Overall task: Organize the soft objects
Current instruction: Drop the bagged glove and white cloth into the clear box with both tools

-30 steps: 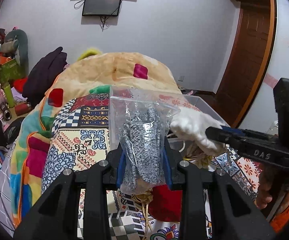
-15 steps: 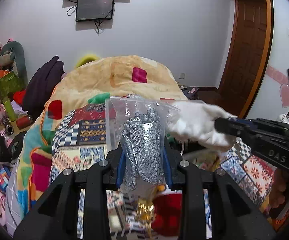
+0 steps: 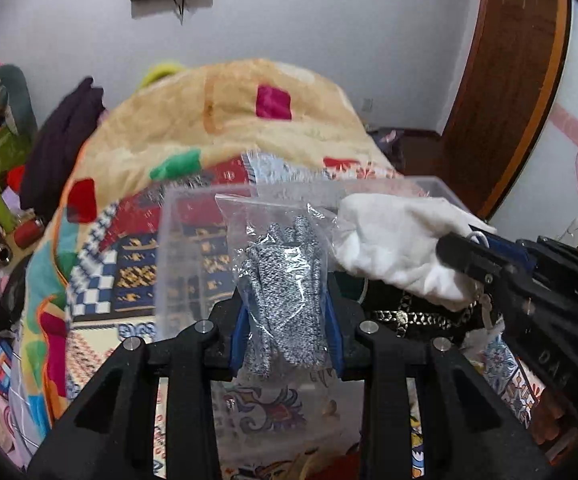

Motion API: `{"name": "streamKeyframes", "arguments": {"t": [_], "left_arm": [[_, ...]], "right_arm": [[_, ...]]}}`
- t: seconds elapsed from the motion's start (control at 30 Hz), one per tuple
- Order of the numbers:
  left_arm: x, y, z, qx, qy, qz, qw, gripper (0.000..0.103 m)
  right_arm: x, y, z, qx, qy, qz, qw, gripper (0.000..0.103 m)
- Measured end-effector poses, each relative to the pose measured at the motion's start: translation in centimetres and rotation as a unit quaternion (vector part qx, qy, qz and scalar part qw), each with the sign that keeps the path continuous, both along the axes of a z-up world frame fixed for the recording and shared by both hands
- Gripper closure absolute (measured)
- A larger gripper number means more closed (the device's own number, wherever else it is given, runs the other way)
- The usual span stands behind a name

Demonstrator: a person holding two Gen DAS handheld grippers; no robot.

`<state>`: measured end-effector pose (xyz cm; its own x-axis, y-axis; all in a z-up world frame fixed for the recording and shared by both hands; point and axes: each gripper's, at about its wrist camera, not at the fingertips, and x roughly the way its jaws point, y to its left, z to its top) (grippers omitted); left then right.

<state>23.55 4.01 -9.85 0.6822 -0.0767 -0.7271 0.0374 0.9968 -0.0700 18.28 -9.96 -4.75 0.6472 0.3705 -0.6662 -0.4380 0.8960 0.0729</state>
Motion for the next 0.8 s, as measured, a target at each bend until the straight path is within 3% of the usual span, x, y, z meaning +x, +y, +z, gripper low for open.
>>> {"name": "streamKeyframes", "arguments": {"t": [0.07, 0.1, 0.13, 0.27, 0.4, 0.57, 0.8], "left_arm": [[-0.3, -0.3, -0.3, 0.01, -0.009, -0.005, 0.9999, 0.058], [-0.5, -0.5, -0.3, 0.011, -0.009, -0.007, 0.9999, 0.049], [-0.5, -0.6, -0.3, 0.013, -0.011, -0.007, 0.9998, 0.045], [-1.3, -1.0, 0.4, 0.027, -0.025, -0.01, 0.9993, 0.045], [-2.8, -1.0, 1.9, 0.02, -0.043, -0.012, 0.9988, 0.043], [-5.9, -0.3, 3.5, 0.005, -0.071, -0.011, 0.9974, 0.031], [-10.2, 0.4, 1.5, 0.009, -0.062, -0.009, 0.998, 0.022]], "right_arm": [[0.0, 0.0, -0.3, -0.008, 0.003, -0.002, 1.0, 0.089], [-0.1, 0.0, -0.3, -0.01, 0.004, 0.0, 1.0, 0.087], [-0.3, -0.1, -0.2, -0.01, 0.004, 0.001, 1.0, 0.081], [-1.1, -1.2, 0.9, 0.006, -0.006, -0.006, 1.0, 0.052], [-2.2, -2.3, 2.4, 0.023, -0.015, -0.001, 1.0, 0.046], [-5.0, -3.9, 4.1, 0.046, -0.044, -0.002, 0.998, 0.022], [-7.9, -4.6, 3.0, 0.062, -0.027, 0.009, 0.998, 0.012]]}}
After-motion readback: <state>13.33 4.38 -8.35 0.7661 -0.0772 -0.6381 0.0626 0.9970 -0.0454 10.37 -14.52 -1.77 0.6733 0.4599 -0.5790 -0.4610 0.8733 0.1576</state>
